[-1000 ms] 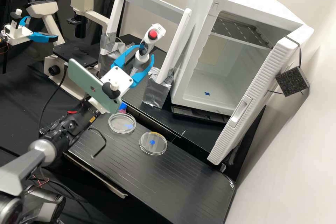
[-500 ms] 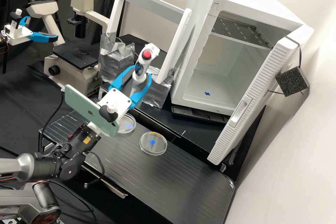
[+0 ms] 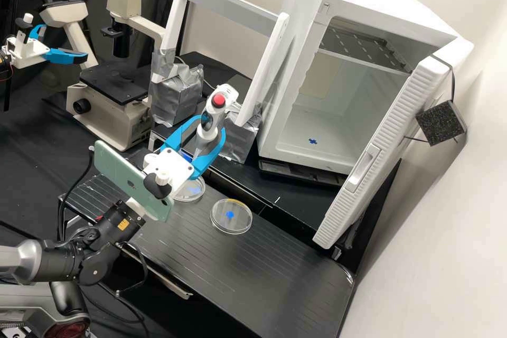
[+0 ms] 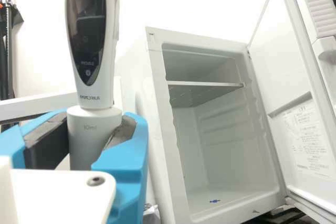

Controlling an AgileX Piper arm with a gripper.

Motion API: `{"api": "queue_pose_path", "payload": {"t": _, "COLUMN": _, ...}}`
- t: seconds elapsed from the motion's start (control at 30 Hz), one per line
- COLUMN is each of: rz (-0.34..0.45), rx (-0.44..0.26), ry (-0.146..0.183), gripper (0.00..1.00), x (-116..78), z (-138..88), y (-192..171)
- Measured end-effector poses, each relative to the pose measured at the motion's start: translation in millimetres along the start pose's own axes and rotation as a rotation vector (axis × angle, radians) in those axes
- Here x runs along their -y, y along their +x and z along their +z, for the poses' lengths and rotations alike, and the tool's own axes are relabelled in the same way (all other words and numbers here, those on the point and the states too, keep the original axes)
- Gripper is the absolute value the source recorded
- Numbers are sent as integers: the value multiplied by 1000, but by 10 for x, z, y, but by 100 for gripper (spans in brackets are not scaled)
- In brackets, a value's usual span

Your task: Use the pipette

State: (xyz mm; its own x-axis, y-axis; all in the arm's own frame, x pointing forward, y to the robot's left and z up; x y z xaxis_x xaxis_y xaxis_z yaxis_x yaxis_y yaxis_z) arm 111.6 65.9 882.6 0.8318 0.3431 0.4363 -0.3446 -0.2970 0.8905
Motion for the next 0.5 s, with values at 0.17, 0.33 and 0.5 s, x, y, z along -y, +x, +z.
{"api": "queue_pose_path", "payload": {"t": 0.17, "rz": -1, "rx": 2, "ry": 7, "gripper": 0, "x": 11, "z": 9, "y": -26}}
{"api": "queue_pose_path", "payload": {"t": 0.33, "rz": 0, "rx": -3, "ry": 6, "gripper": 0, "x": 10, "z": 3, "y": -27}}
{"api": "queue_pose_path", "payload": {"t": 0.5, "rz": 1, "rx": -5, "ry": 5, "gripper": 0, "x": 9, "z": -1, "y": -28}}
